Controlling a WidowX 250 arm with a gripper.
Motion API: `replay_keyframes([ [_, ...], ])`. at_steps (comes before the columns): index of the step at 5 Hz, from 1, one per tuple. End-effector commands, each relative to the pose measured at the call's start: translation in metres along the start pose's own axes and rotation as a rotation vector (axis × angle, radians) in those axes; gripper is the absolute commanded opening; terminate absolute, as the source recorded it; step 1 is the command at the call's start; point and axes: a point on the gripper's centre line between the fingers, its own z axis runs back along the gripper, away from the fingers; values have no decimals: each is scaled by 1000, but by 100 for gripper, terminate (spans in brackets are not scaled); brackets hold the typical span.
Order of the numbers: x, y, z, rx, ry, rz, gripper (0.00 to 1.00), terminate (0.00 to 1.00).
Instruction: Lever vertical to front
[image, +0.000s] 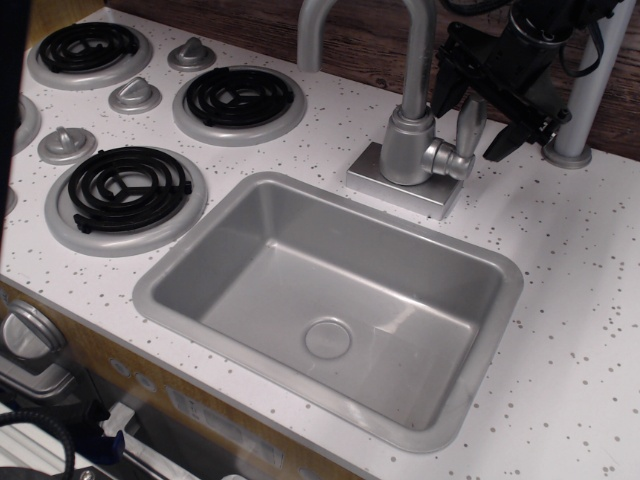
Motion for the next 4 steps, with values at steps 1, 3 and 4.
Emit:
replay_keyframes([
  [1, 16, 9, 16, 13, -50, -9, 100, 0],
  [3, 15, 9, 17, 21, -37, -8, 0, 0],
  [4, 3, 8, 16, 17, 24, 21, 0, 0],
])
